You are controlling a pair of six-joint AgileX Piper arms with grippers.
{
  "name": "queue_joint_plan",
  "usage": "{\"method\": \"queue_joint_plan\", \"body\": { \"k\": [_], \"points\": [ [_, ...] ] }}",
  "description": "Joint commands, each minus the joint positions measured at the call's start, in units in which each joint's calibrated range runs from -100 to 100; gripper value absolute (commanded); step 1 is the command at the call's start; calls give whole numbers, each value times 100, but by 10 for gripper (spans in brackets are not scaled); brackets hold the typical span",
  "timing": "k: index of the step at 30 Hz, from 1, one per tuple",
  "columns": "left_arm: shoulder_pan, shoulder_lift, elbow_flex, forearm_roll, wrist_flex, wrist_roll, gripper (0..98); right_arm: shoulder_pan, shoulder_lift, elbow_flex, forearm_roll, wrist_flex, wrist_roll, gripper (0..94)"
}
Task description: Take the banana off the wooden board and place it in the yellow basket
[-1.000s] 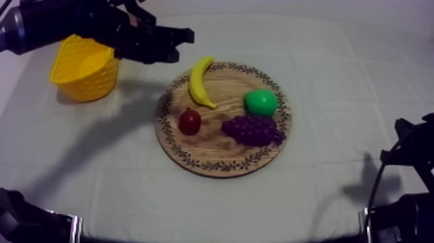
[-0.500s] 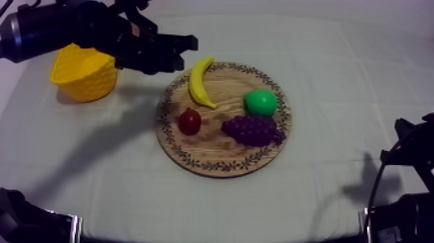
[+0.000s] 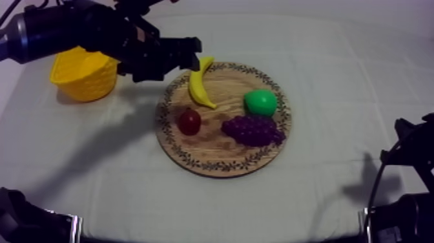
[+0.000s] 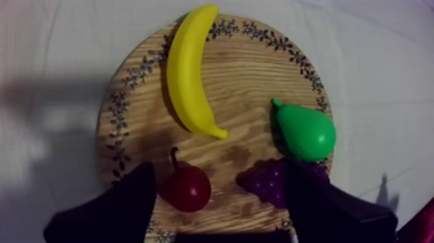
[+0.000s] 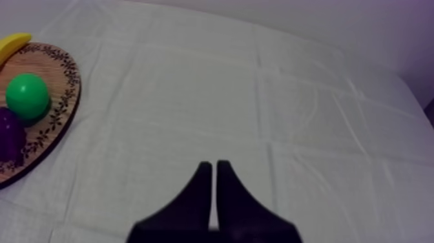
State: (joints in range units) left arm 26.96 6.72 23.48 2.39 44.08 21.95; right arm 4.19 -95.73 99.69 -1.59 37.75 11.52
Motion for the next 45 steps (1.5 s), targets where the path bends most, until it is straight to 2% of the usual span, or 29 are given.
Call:
{"method": "queue_joint_plan", "body": {
  "k": [1,8,16,32,37,45],
  "points": [
    [-1,53,6,3,-1,19,739,2,-2,-3,0,-1,-2,3],
    [-98,525,-227,147,109,-78,739,2,-2,-3,0,-1,-2,3],
    [-177,1550,-1331,137,826,-58,733,2,-2,-3,0,-1,-2,3],
    [-171,3945,-4898,-307,3586,413,725,2,-2,-3,0,-1,-2,3],
    [-197,4320,-5374,-372,4099,469,717,2,-2,-3,0,-1,-1,3],
    [-222,4593,-5501,-437,4499,440,669,2,-2,-3,0,-1,-2,3]
  ]
}}
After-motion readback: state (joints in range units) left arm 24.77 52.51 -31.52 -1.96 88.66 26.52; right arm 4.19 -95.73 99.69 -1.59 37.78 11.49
